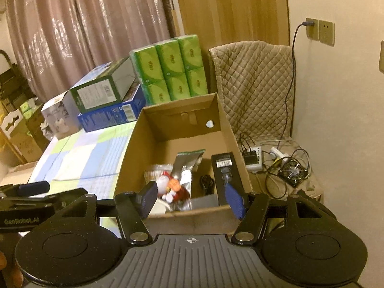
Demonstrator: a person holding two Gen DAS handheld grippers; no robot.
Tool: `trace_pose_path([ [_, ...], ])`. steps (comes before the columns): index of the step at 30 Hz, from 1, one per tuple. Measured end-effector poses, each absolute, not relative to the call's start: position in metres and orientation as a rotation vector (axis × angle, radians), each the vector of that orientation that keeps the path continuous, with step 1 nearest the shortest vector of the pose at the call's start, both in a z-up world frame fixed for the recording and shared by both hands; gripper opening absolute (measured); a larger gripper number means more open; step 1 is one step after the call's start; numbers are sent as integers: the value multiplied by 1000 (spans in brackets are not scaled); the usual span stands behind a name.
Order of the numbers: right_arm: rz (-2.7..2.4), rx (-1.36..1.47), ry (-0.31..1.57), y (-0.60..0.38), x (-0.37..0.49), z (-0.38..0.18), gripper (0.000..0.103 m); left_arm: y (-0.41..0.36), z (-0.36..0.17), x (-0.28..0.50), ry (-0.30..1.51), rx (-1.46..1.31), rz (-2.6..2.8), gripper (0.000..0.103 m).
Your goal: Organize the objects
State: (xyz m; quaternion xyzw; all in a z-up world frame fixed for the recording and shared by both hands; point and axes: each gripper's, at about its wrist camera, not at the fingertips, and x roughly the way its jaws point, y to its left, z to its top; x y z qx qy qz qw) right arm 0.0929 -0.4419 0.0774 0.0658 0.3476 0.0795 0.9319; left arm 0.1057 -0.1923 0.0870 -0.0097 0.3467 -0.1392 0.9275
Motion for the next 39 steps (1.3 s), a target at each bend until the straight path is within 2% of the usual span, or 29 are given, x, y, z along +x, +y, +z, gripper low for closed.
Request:
trace_pose_path([
  [16, 151, 70, 750, -439, 22, 87, 64, -179, 103, 38, 731, -36, -213, 102],
  [39, 196, 41, 827, -423, -8, 72, 65, -170, 85, -1, 800, -33, -208, 102],
])
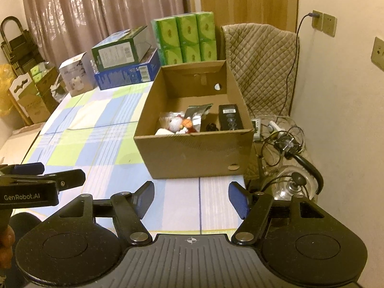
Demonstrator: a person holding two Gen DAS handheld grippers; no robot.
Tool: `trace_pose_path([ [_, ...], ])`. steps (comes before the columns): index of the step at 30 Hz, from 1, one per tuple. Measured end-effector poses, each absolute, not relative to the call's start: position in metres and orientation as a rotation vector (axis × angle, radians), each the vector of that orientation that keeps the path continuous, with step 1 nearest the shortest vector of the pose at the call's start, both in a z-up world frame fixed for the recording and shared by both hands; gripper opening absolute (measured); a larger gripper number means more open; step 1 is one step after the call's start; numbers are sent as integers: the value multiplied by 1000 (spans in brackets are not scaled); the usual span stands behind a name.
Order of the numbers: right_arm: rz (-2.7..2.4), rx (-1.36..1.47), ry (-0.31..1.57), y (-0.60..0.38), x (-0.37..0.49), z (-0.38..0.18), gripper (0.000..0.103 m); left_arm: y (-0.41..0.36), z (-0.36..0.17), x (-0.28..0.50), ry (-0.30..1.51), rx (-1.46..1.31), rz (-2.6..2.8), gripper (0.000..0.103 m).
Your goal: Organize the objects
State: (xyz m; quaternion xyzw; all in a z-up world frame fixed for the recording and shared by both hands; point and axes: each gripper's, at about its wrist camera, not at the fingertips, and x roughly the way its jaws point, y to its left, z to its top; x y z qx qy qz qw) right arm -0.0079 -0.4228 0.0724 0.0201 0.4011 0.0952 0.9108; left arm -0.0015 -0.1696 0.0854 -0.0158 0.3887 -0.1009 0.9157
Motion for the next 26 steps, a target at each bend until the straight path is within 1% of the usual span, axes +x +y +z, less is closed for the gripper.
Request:
trace_pose_path([
  [22, 192, 45, 841, -421, -3, 68, 66, -166, 79, 4, 822, -36, -212, 103],
  [26, 188, 47, 842, -421, -2, 66, 66, -167, 80, 2, 796, -28, -221, 103],
])
